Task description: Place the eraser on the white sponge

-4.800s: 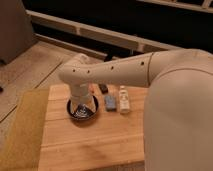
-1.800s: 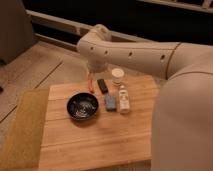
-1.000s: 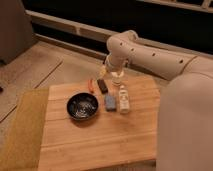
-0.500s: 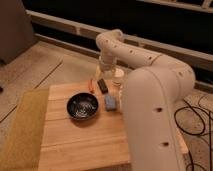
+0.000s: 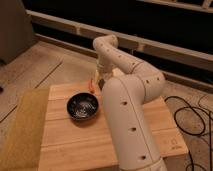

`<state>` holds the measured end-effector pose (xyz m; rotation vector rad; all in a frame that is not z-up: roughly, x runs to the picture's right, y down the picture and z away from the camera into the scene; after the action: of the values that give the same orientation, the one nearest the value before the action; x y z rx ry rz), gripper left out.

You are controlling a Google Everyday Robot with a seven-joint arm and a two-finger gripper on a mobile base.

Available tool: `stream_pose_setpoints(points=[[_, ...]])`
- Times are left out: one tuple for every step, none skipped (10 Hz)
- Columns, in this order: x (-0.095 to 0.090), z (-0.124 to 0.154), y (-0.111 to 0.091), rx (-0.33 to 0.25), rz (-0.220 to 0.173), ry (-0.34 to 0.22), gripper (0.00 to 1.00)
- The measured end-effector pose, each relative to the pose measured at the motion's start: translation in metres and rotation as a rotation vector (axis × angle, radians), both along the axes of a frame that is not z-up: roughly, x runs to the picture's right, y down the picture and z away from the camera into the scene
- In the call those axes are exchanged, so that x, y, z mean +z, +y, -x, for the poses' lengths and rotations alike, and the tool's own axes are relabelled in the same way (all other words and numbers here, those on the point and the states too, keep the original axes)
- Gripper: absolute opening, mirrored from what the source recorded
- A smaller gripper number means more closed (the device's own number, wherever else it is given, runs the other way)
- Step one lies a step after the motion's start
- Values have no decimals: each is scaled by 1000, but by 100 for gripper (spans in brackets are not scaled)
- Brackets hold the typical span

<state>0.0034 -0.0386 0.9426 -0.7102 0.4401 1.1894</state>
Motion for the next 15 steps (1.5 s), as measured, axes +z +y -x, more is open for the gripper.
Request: stream_pose_setpoints(points=[[9,-2,10,7,33,9,65],[16,-4,18,12,60,16,65],[22,-4,24,15,80,20,65],[28,-2,29,17,99,19,65],[31,1,30,15,105,16,65],[33,5,27,11,100,6,65],[34,6,27,9,99,3,65],[34,6,27,10,99,3,65],[34,6,27,9,98,4,65],[32,7,24,3,92,3,65],[31,8,17,-9,68,8,65],[29,9,7,-23,34,13,65],[26,10,-11,-49,-33,21,65],[24,12,-21,-67,-83,24,65],[18,17,-35,-93,-159,16,65]])
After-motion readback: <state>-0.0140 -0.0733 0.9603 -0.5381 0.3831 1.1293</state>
